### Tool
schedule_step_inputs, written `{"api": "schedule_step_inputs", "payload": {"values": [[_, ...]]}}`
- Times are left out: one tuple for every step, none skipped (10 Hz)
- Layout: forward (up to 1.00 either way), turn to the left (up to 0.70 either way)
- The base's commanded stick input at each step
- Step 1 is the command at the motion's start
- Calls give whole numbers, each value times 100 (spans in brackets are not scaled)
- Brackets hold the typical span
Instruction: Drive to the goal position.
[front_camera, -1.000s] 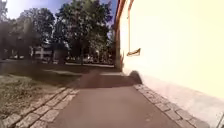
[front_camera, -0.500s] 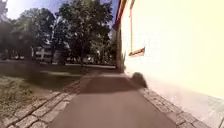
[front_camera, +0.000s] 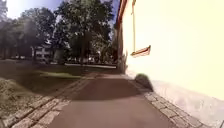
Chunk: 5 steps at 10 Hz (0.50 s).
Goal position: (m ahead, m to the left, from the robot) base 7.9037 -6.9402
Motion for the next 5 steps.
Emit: {"api": "schedule_step_inputs", "payload": {"values": [[70,0],[70,0],[70,8],[70,14],[70,0]]}}
